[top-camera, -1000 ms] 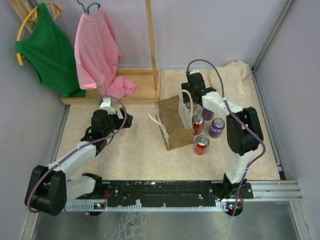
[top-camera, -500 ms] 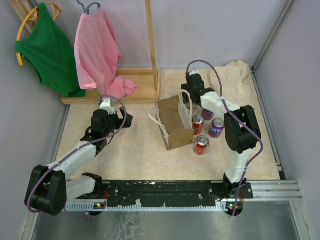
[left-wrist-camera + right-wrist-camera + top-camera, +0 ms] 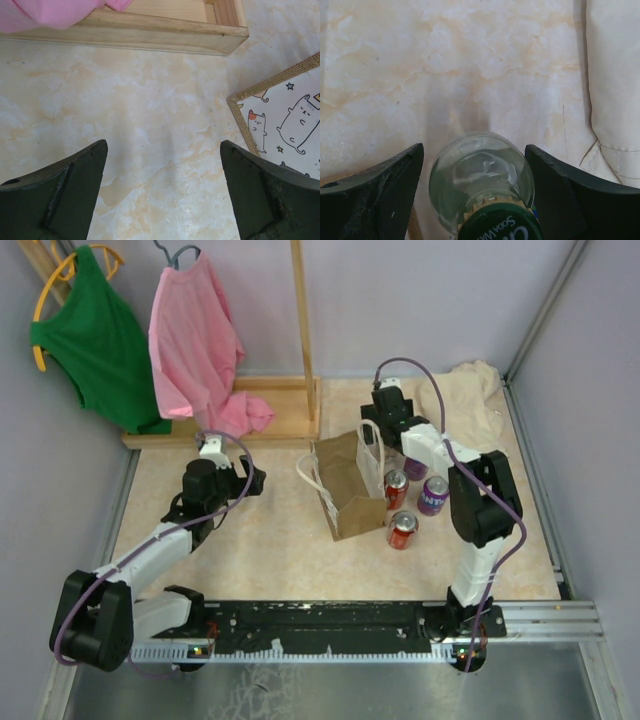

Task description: Take the beverage out of the canvas bag

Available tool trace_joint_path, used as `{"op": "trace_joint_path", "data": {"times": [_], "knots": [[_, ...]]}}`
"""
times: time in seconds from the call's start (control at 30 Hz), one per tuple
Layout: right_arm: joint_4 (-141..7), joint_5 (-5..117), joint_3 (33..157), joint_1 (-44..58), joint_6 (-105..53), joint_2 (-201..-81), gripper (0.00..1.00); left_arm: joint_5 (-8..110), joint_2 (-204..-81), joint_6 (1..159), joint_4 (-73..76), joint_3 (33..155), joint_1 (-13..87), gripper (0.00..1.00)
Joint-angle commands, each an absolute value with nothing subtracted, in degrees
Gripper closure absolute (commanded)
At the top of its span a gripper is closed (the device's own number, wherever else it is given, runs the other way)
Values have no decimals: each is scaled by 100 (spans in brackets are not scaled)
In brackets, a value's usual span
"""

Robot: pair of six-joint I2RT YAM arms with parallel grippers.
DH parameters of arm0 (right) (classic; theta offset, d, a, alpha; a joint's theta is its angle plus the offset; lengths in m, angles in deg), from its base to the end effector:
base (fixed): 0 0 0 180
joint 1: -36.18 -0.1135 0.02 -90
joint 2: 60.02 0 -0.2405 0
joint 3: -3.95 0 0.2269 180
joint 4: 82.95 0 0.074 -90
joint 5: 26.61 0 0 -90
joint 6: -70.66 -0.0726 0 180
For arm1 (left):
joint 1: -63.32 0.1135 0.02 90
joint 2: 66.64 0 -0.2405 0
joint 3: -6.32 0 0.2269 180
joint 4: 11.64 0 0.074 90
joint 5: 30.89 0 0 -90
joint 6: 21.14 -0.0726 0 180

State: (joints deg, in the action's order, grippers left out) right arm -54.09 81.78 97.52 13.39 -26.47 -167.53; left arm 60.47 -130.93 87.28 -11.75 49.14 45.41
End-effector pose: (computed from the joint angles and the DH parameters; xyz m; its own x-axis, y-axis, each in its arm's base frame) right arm 0.3937 0.1406 0.1911 -0.6407 -0.1414 -0.7547 -0.0752 0.9897 -0.1216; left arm 0.2511 -0.0793 0.1938 -0.4193 -0.1965 -0.8863 0.1622 0.9444 -0.2861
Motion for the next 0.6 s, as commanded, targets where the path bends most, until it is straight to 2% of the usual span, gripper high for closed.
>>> {"op": "trace_joint_path", "data": {"times": [0.0, 0.2, 0.33, 0.57], "knots": [[-5842, 8334, 9794, 1263, -2688, -16440, 18, 5941, -13073, 8723, -1305, 5031, 4495, 0], [-5920, 8423, 9851, 1236, -2678, -16241, 15, 5835, -13088, 8709, -1335, 5071, 4489, 0], [-5941, 8520, 9863, 1236, -2656, -16110, 5, 5765, -13130, 8718, -1365, 5080, 4478, 0], [-6146, 8927, 9677, 1194, -2657, -15784, 1, 5465, -13208, 8653, -1479, 5121, 4427, 0]]}}
